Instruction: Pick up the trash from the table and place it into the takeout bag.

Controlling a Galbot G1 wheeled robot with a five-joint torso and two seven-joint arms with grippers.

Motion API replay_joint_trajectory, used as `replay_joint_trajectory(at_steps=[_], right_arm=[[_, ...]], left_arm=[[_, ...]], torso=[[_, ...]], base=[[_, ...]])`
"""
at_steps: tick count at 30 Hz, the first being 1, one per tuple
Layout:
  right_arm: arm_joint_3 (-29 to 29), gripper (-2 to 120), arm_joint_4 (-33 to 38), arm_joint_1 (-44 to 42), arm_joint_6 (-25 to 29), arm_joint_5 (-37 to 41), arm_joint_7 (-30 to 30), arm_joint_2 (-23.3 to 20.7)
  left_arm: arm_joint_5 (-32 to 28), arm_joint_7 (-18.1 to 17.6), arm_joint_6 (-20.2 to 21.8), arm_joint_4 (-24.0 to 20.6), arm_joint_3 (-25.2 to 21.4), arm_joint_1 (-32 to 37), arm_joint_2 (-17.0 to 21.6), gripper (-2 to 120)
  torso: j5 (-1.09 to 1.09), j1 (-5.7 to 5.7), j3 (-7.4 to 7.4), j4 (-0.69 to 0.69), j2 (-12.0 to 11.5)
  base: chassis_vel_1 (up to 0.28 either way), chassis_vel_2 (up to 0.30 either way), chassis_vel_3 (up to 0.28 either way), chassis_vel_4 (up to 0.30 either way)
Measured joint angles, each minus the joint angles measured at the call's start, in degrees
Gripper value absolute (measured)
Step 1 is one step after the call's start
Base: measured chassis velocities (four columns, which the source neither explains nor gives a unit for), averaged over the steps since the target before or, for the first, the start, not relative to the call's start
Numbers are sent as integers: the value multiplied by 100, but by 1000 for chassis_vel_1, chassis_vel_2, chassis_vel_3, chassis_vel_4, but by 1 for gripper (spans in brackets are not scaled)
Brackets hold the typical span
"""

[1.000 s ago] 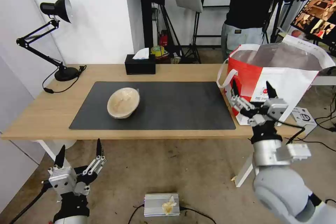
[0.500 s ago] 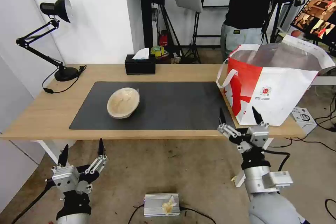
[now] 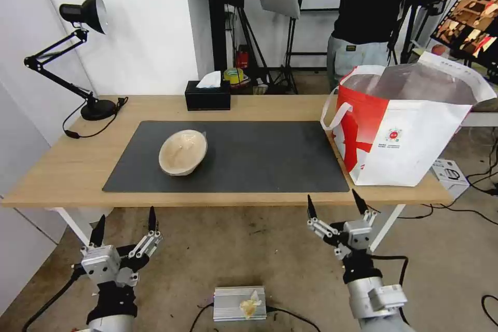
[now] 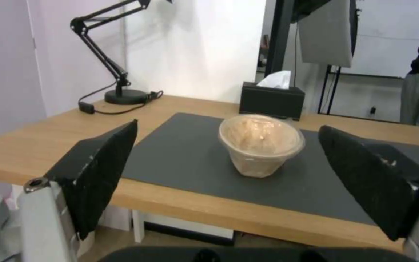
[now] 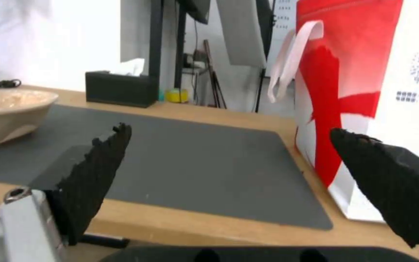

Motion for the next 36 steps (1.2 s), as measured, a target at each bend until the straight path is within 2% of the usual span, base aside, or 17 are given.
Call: replay_joint_trajectory(at_steps=[36], right_arm=[[29, 100, -187, -207, 79, -223, -12, -8]], left_arm=[[19, -5, -177, -59, -40, 26, -8, 100]], torso=[[0, 0, 0, 0, 0]], base=[[0, 0, 0, 0]])
